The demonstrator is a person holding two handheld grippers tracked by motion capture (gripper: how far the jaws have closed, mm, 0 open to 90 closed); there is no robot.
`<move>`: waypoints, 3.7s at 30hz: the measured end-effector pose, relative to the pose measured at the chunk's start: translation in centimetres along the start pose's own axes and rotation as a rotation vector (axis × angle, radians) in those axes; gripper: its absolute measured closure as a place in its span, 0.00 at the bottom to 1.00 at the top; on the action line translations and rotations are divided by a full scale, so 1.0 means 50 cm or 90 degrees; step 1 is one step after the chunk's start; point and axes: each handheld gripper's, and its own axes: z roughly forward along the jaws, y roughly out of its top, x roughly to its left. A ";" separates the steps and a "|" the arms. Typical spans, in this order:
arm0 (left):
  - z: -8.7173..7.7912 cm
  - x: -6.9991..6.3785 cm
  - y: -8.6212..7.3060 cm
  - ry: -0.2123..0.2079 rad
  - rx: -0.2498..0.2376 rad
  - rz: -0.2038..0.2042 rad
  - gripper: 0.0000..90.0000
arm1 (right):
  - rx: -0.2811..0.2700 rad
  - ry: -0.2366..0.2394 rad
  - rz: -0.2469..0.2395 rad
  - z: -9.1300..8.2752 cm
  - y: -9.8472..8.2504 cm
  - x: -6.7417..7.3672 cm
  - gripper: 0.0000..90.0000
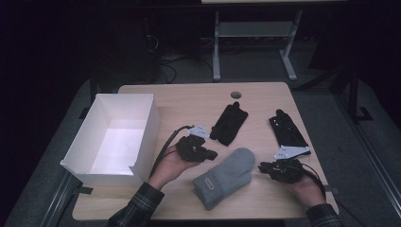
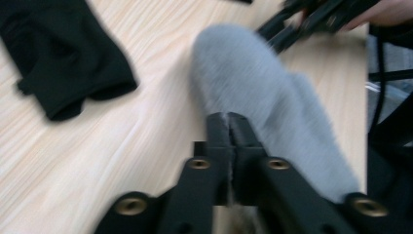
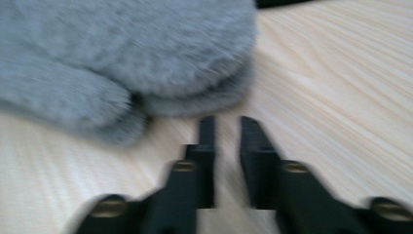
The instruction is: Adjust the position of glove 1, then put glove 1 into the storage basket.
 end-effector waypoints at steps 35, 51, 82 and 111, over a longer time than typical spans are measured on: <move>-0.054 0.042 -0.086 0.069 -0.049 -0.090 0.76 | 0.004 0.004 -0.031 0.148 0.137 0.017 0.60; 0.021 0.023 -0.021 0.052 -0.069 -0.089 0.19 | 0.035 -0.036 0.003 0.058 0.028 -0.002 0.24; 0.130 0.028 -0.047 0.011 0.056 -0.093 0.30 | 0.010 -0.038 -0.016 0.062 0.001 -0.003 0.15; 0.064 0.011 -0.016 -0.022 0.047 -0.060 0.78 | -0.004 -0.032 -0.022 0.064 -0.003 -0.004 0.15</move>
